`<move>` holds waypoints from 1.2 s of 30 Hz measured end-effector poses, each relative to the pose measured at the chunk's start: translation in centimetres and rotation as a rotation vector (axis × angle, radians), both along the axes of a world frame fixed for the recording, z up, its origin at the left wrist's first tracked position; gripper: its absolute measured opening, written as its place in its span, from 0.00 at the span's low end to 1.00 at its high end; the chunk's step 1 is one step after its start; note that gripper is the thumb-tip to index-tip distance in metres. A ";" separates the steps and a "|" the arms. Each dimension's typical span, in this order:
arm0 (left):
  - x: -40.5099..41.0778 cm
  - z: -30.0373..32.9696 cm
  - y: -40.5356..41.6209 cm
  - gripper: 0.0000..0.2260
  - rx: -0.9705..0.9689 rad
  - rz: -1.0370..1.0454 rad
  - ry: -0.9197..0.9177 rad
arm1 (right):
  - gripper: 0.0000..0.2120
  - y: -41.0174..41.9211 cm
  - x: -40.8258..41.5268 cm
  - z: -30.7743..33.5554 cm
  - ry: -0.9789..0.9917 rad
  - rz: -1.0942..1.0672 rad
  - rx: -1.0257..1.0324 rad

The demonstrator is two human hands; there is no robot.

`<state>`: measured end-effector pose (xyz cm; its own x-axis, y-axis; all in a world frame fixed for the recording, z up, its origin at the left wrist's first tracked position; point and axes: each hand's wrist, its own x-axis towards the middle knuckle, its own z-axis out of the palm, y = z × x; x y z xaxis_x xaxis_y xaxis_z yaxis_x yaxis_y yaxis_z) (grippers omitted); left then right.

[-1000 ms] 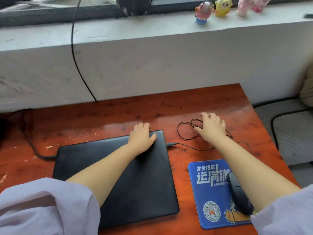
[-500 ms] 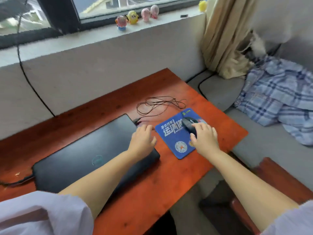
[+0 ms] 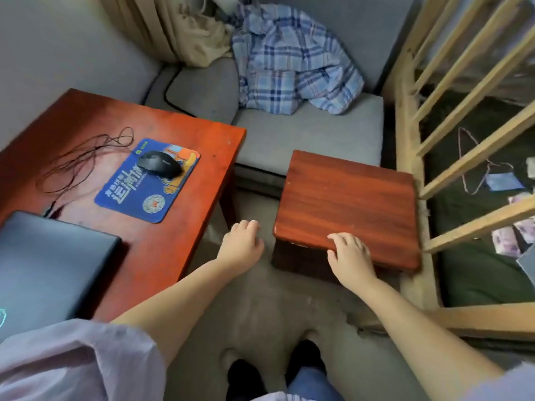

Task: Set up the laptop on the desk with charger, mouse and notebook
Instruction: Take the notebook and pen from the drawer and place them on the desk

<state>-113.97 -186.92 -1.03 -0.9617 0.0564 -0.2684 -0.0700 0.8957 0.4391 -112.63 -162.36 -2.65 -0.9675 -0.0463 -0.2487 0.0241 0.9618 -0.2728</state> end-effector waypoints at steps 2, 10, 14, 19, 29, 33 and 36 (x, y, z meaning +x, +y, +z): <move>-0.4 -1.4 3.0 0.14 -0.001 -0.016 -0.095 | 0.17 3.5 1.3 -1.2 -0.064 -0.049 -0.017; -3.2 -12.6 11.0 0.16 0.054 0.218 -0.550 | 0.21 15.9 2.8 -10.4 -0.530 -0.664 -0.330; -5.3 -18.9 11.1 0.27 0.242 0.463 -0.549 | 0.30 18.7 0.5 -16.2 -0.489 -0.991 -0.512; -6.4 -24.1 9.6 0.22 0.309 0.562 -0.371 | 0.07 19.3 -1.0 -22.5 -0.239 -1.306 -0.852; -2.6 -23.9 6.5 0.20 0.106 0.202 -0.313 | 0.26 20.2 4.0 -24.2 -0.203 -1.076 -0.645; 0.4 -23.9 4.9 0.13 0.005 0.111 -0.361 | 0.27 19.4 8.4 -23.7 -0.315 -1.082 -0.548; 1.8 -25.1 4.1 0.15 -0.121 0.001 -0.471 | 0.26 19.1 10.6 -24.3 -0.440 -1.153 -0.625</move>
<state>-112.22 -182.83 -26.13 -0.7338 -0.0032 -0.6794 -0.2371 0.9383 0.2517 -102.06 -143.26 -26.96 -0.3826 0.5032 -0.7748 0.9102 0.0616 -0.4095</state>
